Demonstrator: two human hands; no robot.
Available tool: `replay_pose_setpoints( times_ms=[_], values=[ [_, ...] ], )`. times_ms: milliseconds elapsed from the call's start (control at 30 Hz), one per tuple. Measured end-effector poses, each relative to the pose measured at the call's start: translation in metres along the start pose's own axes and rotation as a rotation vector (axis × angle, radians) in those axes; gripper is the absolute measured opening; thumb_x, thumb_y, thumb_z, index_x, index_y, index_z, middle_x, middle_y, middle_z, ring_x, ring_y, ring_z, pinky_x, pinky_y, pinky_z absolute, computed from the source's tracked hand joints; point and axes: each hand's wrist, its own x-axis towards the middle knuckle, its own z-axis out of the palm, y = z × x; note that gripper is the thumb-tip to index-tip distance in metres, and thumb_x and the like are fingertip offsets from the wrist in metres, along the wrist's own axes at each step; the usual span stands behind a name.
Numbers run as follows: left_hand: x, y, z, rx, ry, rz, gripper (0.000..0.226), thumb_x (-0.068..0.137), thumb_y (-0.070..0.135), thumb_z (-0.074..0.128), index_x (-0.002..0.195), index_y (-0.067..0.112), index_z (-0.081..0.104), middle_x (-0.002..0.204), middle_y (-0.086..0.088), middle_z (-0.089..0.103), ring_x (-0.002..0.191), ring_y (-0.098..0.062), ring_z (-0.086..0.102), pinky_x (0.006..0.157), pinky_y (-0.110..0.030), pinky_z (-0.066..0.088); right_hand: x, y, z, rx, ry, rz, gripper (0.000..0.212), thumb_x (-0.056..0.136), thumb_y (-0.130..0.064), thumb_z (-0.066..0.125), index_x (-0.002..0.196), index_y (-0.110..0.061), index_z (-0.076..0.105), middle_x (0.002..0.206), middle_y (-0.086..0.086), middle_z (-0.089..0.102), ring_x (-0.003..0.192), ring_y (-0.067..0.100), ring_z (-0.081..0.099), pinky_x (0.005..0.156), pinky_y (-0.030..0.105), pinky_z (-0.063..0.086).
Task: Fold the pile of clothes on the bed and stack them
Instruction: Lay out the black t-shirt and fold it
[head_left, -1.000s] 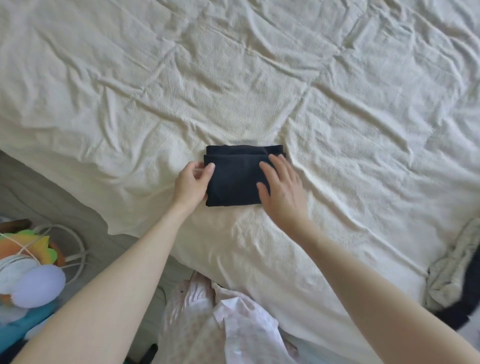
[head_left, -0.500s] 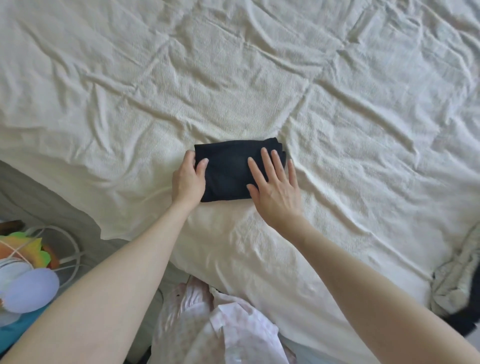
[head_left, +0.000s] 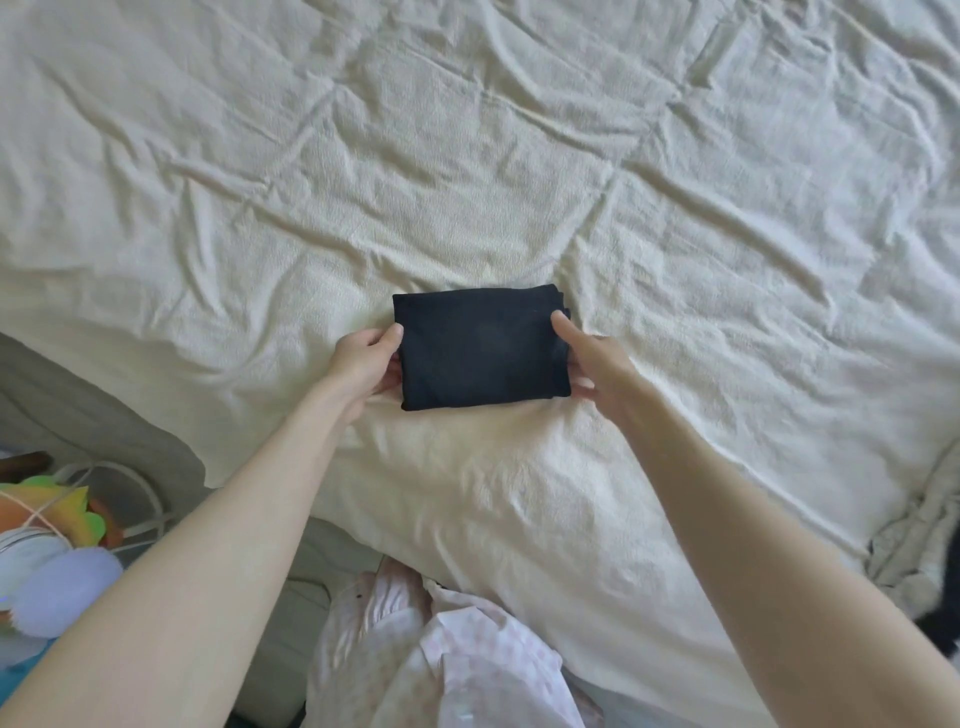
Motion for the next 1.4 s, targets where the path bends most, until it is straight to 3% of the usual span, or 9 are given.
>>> replay_pose_setpoints(
  times_ms=[100, 267, 533, 667, 800, 1033, 1200, 1267, 1400],
  values=[
    [-0.003, 0.002, -0.001, 0.051, -0.077, 0.012, 0.017, 0.099, 0.017, 0.046, 0.107, 0.008, 0.058, 0.112, -0.016, 0.064, 0.097, -0.026, 0.061, 0.087, -0.037, 0.053, 0.011, -0.012, -0.007, -0.049, -0.116, -0.005, 0.039, 0.087, -0.036, 0.065, 0.112, -0.005, 0.064, 0.110, 0.007, 0.069, 0.101, 0.020, 0.066, 0.086, 0.035, 0.054],
    [-0.024, 0.001, -0.009, 0.007, -0.127, 0.075, 0.007, 0.098, 0.017, 0.049, 0.100, 0.018, 0.055, 0.099, -0.003, 0.066, 0.080, -0.015, 0.067, 0.055, -0.024, 0.055, 0.001, -0.015, -0.014, -0.022, -0.207, 0.060, 0.022, 0.088, -0.021, 0.065, 0.109, -0.013, 0.063, 0.107, 0.003, 0.068, 0.098, 0.018, 0.065, 0.072, 0.030, 0.053],
    [-0.118, 0.000, -0.033, -0.010, -0.230, 0.051, 0.012, 0.094, 0.019, 0.056, 0.105, 0.018, 0.061, 0.098, -0.006, 0.069, 0.078, -0.018, 0.070, 0.062, -0.030, 0.056, -0.096, 0.011, -0.040, 0.041, -0.262, 0.043, 0.021, 0.088, -0.021, 0.066, 0.109, -0.020, 0.064, 0.111, 0.005, 0.066, 0.103, 0.021, 0.064, 0.085, 0.038, 0.053],
    [-0.179, 0.001, -0.043, 0.014, -0.220, 0.101, 0.016, 0.093, 0.021, 0.058, 0.107, 0.016, 0.062, 0.091, -0.004, 0.070, 0.071, -0.016, 0.070, 0.059, -0.027, 0.055, -0.166, 0.032, -0.052, 0.093, -0.252, -0.002, 0.025, 0.087, -0.020, 0.067, 0.112, -0.014, 0.064, 0.111, 0.004, 0.069, 0.101, 0.020, 0.066, 0.078, 0.033, 0.054],
    [-0.231, 0.008, -0.043, 0.058, -0.263, 0.151, 0.016, 0.093, 0.020, 0.058, 0.108, 0.015, 0.061, 0.094, -0.005, 0.070, 0.072, -0.018, 0.070, 0.059, -0.026, 0.054, -0.227, 0.054, -0.061, 0.184, -0.153, -0.086, 0.029, 0.087, -0.019, 0.068, 0.113, -0.009, 0.063, 0.110, 0.005, 0.070, 0.101, 0.021, 0.065, 0.085, 0.036, 0.053],
    [-0.289, 0.013, -0.016, 0.220, -0.410, 0.251, 0.018, 0.095, 0.016, 0.055, 0.112, 0.010, 0.059, 0.099, -0.016, 0.065, 0.076, -0.025, 0.066, 0.061, -0.029, 0.054, -0.317, 0.120, -0.075, 0.378, 0.112, -0.235, 0.025, 0.087, -0.019, 0.066, 0.109, -0.008, 0.065, 0.107, 0.005, 0.071, 0.097, 0.021, 0.066, 0.084, 0.035, 0.053],
    [-0.330, -0.014, 0.016, 0.422, -0.565, 0.324, 0.014, 0.093, 0.014, 0.057, 0.107, 0.012, 0.061, 0.091, -0.010, 0.067, 0.070, -0.022, 0.066, 0.057, -0.027, 0.053, -0.375, 0.220, -0.071, 0.613, 0.252, -0.237, 0.019, 0.090, -0.023, 0.064, 0.108, -0.018, 0.065, 0.101, -0.003, 0.073, 0.096, 0.015, 0.067, 0.073, 0.029, 0.053],
    [-0.350, -0.034, 0.031, 0.498, -0.636, 0.336, 0.011, 0.093, 0.015, 0.058, 0.103, 0.015, 0.062, 0.088, -0.007, 0.068, 0.065, -0.017, 0.067, 0.054, -0.025, 0.052, -0.395, 0.261, -0.070, 0.722, 0.338, -0.207, 0.018, 0.090, -0.021, 0.064, 0.107, -0.016, 0.065, 0.101, 0.000, 0.073, 0.094, 0.018, 0.068, 0.073, 0.032, 0.055],
    [-0.393, -0.083, 0.062, 0.630, -0.786, 0.296, 0.011, 0.094, 0.018, 0.056, 0.103, 0.015, 0.061, 0.092, -0.010, 0.069, 0.067, -0.018, 0.068, 0.054, -0.024, 0.053, -0.432, 0.334, -0.070, 0.900, 0.524, -0.145, 0.020, 0.089, -0.019, 0.065, 0.105, -0.006, 0.063, 0.092, 0.006, 0.073, 0.078, 0.017, 0.070, 0.058, 0.028, 0.054]
  ],
)
